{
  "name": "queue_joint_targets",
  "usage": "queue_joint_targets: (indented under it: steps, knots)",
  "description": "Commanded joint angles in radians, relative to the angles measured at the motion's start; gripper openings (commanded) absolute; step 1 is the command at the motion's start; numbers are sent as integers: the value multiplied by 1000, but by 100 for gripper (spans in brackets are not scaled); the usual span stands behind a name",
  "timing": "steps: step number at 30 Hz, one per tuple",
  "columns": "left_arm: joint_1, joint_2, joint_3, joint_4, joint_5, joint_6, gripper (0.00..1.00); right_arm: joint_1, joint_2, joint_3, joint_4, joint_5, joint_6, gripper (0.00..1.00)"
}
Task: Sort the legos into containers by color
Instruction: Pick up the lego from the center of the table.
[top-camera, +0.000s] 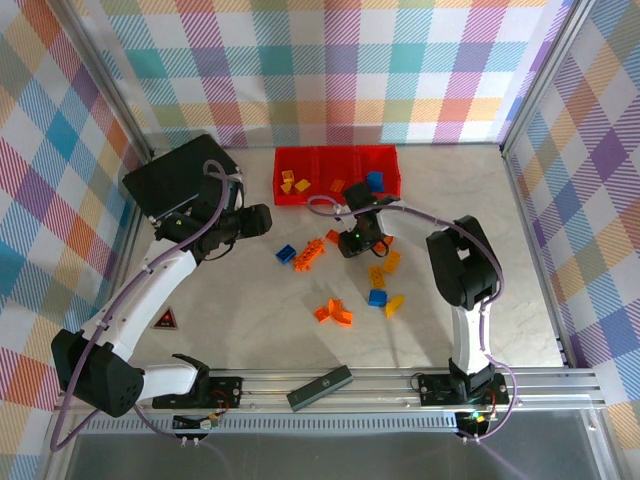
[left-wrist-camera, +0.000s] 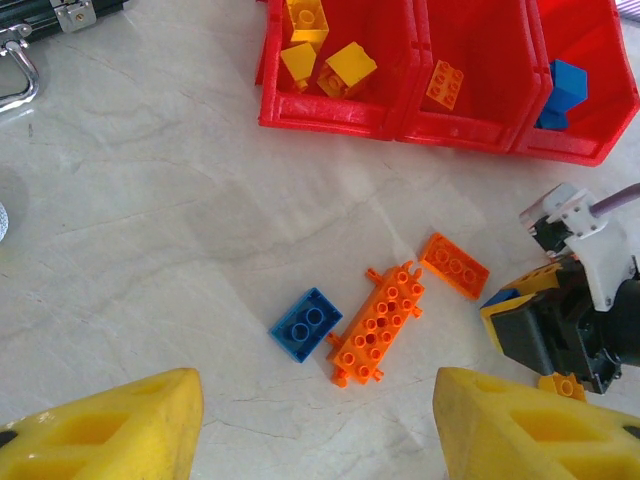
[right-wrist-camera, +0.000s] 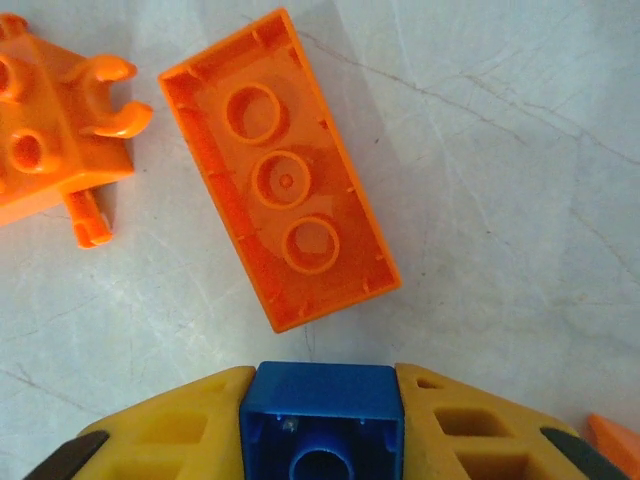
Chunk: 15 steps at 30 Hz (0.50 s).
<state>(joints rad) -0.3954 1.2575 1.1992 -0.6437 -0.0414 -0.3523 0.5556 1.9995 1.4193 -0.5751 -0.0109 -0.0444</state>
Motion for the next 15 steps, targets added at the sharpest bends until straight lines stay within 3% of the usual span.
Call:
queue_joint_targets:
  steps: [1, 8, 15]
  knots:
    - [7, -7, 2, 9, 9, -16, 62, -15, -73, 10, -17, 23, 11, 28]
    - [7, -14, 3, 1, 11, -25, 63, -113, -49, 178, -37, 111, 99, 27]
    - [7, -35, 1, -18, 12, -42, 63, -178, 109, 433, -76, 203, 172, 27]
